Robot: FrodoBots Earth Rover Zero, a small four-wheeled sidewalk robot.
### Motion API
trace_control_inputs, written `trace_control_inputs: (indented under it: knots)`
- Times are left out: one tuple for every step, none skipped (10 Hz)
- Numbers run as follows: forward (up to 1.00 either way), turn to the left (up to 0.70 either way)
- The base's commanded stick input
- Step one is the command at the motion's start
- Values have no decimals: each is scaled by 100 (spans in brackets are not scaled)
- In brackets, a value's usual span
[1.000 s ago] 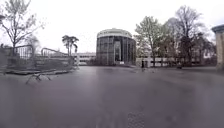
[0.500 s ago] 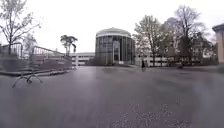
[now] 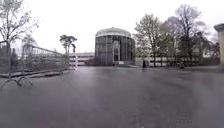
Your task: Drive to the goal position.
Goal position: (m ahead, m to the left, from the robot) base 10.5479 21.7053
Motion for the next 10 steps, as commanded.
trace_control_inputs:
  knots:
    - [100,36]
    - [100,0]
    - [100,0]
    - [100,0]
    - [100,0]
    - [100,0]
    - [100,0]
    - [100,0]
    - [100,0]
    - [100,0]
